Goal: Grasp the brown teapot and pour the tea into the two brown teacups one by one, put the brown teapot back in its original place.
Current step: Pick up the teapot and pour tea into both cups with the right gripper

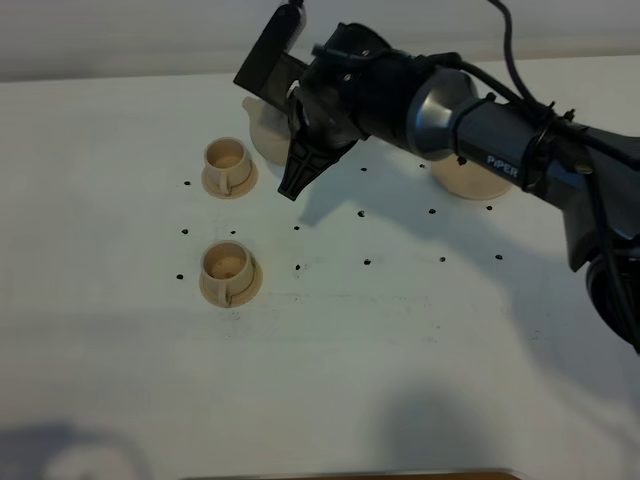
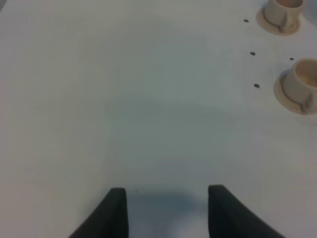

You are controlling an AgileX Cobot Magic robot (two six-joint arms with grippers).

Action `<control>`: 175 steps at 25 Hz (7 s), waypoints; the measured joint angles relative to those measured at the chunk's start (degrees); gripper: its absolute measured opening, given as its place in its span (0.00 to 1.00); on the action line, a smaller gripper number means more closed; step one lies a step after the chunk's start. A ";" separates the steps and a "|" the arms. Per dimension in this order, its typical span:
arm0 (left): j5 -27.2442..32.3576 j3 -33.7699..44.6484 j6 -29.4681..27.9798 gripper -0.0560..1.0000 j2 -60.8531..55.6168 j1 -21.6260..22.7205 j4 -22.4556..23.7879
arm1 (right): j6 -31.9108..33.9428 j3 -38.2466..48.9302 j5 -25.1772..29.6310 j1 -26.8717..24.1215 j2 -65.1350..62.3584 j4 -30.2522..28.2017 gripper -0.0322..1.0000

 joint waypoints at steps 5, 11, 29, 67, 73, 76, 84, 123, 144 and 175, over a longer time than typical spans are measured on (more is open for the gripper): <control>0.00 0.00 0.00 0.47 0.00 0.00 0.00 | 0.00 0.00 -0.10 0.53 0.93 -2.75 0.12; 0.00 0.00 0.00 0.47 0.00 0.00 0.00 | 0.35 0.00 -0.38 1.69 1.49 -5.36 0.12; 0.00 0.00 0.00 0.47 0.00 0.00 0.00 | 1.07 -0.11 -1.42 3.31 4.23 -13.21 0.12; 0.00 0.00 -0.06 0.47 0.00 0.00 0.00 | -0.08 -2.45 -0.53 4.82 6.50 -23.86 0.12; 0.00 0.00 -0.06 0.47 0.00 0.00 0.00 | -0.83 -2.45 -0.48 4.82 6.50 -26.81 0.12; 0.00 0.00 -0.06 0.47 0.00 0.00 0.00 | -0.97 -2.45 -0.53 4.82 6.50 -27.95 0.12; 0.00 0.00 -0.06 0.47 0.00 0.00 0.00 | -1.71 -2.47 -0.99 5.47 6.99 -30.34 0.12; 0.00 0.00 -0.06 0.47 0.00 0.00 0.00 | -7.76 -2.47 -2.27 6.35 8.21 -38.71 0.12; 0.00 0.00 -0.01 0.47 0.00 0.00 0.00 | -12.23 -2.47 -1.82 6.35 8.21 -40.12 0.12; 0.00 0.00 -0.06 0.47 0.00 0.00 0.00 | -13.58 -2.47 -1.45 6.11 8.21 -42.60 0.12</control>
